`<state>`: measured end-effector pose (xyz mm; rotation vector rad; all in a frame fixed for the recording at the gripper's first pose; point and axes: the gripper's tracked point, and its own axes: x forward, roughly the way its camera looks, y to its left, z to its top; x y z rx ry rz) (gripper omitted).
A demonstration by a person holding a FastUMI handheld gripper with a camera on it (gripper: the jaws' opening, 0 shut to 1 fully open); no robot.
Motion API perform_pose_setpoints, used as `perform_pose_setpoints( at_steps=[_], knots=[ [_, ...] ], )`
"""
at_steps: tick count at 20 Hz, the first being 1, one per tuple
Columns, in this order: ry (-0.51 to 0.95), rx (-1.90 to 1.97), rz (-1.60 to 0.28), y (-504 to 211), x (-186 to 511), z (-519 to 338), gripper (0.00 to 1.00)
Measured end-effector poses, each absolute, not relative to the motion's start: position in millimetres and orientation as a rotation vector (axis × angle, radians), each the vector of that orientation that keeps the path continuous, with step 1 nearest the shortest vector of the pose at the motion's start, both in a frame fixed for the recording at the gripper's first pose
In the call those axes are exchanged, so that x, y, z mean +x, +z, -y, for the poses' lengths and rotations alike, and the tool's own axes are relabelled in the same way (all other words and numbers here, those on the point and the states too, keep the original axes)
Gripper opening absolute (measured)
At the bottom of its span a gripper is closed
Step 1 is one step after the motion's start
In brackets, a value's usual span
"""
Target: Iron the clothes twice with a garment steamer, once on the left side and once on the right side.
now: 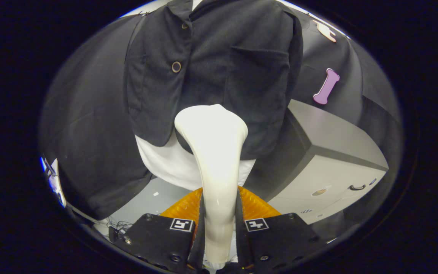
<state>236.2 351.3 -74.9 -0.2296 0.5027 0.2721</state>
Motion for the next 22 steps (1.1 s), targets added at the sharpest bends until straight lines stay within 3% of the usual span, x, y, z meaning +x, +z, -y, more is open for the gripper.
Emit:
perform_pose_setpoints(
  at_steps=[9, 22],
  knots=[
    [0.292, -0.222, -0.527, -82, 234, -354, 0.36],
    [0.361, -0.195, -0.269, 99, 196, -384, 0.36]
  ],
)
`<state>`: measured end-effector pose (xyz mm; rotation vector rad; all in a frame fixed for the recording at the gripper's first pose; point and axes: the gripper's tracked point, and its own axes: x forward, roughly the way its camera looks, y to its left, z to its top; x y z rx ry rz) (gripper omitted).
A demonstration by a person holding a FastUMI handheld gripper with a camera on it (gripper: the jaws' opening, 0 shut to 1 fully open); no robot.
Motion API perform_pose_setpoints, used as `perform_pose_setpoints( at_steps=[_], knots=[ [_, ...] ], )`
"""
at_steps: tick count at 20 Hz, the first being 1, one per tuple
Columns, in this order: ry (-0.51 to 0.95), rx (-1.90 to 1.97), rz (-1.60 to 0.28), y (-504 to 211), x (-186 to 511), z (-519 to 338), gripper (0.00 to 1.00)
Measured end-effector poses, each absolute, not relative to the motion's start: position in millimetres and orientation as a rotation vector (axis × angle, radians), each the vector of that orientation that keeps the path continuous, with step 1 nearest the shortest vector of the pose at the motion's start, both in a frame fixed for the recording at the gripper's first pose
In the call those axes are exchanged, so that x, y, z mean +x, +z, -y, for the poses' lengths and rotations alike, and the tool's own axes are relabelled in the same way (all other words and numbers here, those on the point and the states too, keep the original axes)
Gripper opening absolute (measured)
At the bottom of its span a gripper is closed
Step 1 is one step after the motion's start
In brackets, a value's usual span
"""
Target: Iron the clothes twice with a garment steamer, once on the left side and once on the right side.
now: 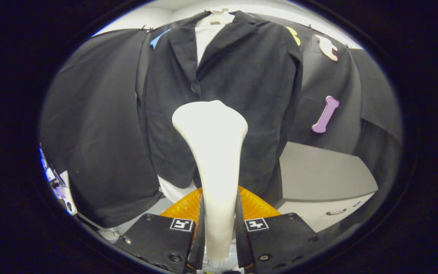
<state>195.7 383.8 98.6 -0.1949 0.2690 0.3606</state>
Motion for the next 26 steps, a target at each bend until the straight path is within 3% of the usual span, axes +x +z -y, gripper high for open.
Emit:
perform_pose_setpoints(
  at_steps=[15, 20, 26],
  knots=[
    [0.455, -0.184, 0.004, 286, 187, -514, 0.36],
    [0.461, -0.211, 0.019, 305, 199, -554, 0.36],
    [0.418, -0.239, -0.04, 280, 226, -563, 0.36]
  ],
)
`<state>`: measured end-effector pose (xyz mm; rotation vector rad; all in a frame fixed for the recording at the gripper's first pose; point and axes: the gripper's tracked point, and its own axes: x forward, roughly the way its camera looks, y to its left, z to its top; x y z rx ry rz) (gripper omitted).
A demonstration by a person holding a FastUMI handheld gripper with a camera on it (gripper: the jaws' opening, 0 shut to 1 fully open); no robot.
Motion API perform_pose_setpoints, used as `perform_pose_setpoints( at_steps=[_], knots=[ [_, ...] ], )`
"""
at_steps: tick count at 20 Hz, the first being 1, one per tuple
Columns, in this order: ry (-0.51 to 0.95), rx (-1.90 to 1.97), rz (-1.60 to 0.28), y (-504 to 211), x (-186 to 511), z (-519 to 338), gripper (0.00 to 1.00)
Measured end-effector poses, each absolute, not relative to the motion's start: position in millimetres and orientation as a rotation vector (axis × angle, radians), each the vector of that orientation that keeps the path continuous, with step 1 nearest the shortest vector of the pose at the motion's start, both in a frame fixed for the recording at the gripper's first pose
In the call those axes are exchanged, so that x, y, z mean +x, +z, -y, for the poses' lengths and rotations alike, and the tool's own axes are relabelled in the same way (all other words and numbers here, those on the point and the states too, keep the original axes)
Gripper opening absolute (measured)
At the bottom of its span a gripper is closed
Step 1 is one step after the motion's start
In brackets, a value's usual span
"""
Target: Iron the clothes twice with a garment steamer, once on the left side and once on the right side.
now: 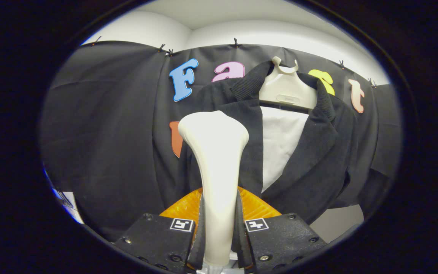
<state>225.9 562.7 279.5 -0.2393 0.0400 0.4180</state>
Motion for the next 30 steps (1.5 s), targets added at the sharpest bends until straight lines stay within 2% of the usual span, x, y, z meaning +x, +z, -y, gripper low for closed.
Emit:
perform_pose_setpoints(
  at_steps=[9, 30],
  knots=[
    [0.408, -0.268, -0.113, 228, 229, -559, 0.36],
    [0.398, -0.35, -0.355, 57, 222, -528, 0.36]
  ],
)
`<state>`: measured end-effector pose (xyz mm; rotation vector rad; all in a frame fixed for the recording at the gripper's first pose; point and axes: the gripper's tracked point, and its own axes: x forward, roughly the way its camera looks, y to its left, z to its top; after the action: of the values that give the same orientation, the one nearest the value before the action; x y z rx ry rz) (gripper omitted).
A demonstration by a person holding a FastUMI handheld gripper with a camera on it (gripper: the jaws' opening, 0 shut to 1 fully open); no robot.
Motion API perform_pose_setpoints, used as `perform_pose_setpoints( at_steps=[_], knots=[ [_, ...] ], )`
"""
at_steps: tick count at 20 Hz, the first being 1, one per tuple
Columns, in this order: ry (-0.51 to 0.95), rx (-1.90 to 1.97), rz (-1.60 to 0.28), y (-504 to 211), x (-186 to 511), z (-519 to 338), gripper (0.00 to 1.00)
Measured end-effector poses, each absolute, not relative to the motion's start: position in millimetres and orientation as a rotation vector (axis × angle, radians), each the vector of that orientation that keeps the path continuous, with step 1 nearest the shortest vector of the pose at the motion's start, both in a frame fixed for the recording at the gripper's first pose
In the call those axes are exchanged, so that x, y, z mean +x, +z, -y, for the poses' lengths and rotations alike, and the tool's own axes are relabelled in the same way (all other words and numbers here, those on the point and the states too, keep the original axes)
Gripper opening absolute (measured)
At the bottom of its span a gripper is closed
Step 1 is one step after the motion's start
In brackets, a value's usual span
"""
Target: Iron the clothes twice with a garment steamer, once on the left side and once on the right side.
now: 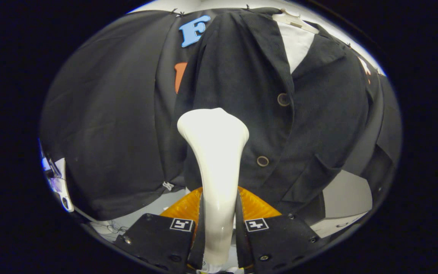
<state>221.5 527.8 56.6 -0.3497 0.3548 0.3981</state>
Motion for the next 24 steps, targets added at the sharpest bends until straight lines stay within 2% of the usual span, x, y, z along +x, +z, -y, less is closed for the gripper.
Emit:
perform_pose_setpoints(
  at_steps=[17, 24],
  knots=[
    [0.408, -0.399, -0.544, -63, 225, -521, 0.36],
    [0.414, -0.399, -0.59, -82, 224, -518, 0.36]
  ],
)
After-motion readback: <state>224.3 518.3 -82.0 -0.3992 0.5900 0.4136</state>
